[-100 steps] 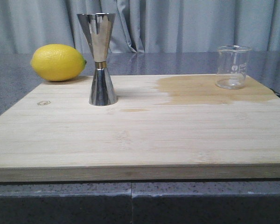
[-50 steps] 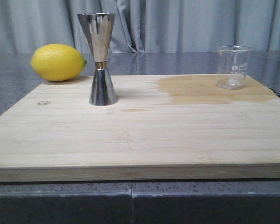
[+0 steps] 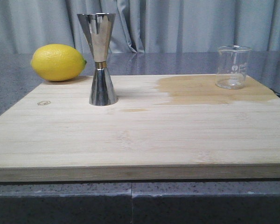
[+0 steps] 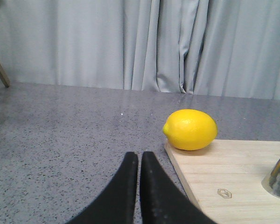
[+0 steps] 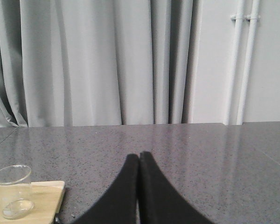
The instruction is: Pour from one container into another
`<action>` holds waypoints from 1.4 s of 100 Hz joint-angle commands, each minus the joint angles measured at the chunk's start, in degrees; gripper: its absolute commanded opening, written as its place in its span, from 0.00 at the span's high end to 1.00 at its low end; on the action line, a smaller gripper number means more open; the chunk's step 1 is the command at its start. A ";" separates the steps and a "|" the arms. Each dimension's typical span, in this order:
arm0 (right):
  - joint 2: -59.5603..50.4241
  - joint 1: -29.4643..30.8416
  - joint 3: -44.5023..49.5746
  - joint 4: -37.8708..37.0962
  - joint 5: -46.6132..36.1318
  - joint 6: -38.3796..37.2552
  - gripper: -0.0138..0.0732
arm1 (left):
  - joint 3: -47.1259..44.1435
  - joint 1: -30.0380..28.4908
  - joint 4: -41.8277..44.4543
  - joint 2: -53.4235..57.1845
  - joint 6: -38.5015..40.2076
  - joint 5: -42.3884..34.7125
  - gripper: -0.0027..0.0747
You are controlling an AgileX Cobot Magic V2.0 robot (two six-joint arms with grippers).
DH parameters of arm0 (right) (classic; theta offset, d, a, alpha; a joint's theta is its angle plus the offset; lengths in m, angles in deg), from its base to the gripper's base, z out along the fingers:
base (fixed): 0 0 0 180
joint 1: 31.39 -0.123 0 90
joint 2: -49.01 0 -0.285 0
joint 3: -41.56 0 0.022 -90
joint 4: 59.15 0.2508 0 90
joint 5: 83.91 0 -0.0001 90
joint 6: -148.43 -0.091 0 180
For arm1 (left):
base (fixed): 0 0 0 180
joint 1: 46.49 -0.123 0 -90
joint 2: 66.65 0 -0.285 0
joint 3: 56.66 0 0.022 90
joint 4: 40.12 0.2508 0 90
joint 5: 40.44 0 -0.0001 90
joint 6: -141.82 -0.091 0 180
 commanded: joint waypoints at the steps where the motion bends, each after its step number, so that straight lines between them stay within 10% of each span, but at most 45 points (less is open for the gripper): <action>1: -0.90 0.34 -1.31 -0.43 -4.24 0.76 0.92 | 1.35 -0.22 -1.97 -0.58 0.33 2.06 0.99; 56: -0.90 0.34 -1.31 -0.43 -4.24 0.76 0.92 | 0.77 1.00 -8.41 -0.58 -1.15 3.99 0.99; 97: -0.90 0.34 -1.31 -0.43 -4.24 0.76 0.92 | -0.73 4.39 -91.68 1.14 -94.01 12.77 0.99; 113: -0.90 0.34 -1.31 -0.43 -4.24 0.76 0.92 | -0.86 4.97 -99.69 2.84 -105.62 17.84 0.99; 140: -0.90 0.34 -1.31 -0.43 -4.24 0.76 0.92 | -8.80 4.97 -101.43 6.44 -107.57 4.72 0.99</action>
